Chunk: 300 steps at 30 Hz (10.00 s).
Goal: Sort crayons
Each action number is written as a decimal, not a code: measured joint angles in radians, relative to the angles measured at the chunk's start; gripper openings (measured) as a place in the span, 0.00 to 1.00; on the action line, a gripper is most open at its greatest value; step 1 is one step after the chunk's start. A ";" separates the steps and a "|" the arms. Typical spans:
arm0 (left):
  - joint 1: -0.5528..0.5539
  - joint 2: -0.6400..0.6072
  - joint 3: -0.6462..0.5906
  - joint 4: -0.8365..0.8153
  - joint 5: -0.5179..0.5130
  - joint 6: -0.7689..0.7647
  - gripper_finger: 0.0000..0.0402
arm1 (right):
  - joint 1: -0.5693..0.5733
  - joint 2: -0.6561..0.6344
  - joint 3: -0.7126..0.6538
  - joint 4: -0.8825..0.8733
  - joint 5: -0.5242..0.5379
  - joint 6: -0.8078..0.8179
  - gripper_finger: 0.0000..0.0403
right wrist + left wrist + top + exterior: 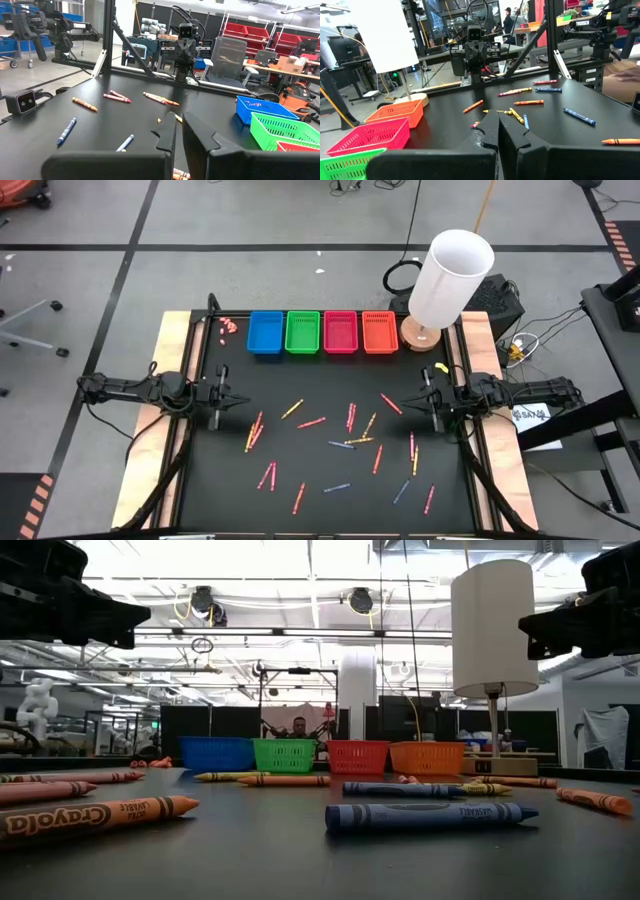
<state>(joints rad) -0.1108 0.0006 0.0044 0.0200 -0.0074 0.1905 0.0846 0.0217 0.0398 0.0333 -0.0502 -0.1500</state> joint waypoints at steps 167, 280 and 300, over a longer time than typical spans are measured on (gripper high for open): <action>0.000 0.000 0.000 0.013 -0.032 0.000 0.00 | 0.000 0.555 0.593 -0.288 -0.001 0.284 0.04; -0.095 0.790 0.286 0.315 -0.145 -0.261 0.00 | 0.120 1.336 0.590 -0.460 0.317 0.734 0.01; -0.097 0.792 0.286 0.314 -0.150 -0.315 0.00 | 0.165 1.496 0.580 0.735 0.366 0.310 0.01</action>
<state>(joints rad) -0.2081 0.7929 0.2909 0.3345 -0.1577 -0.1242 0.2497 1.5182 0.6197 0.7686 0.3161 0.1597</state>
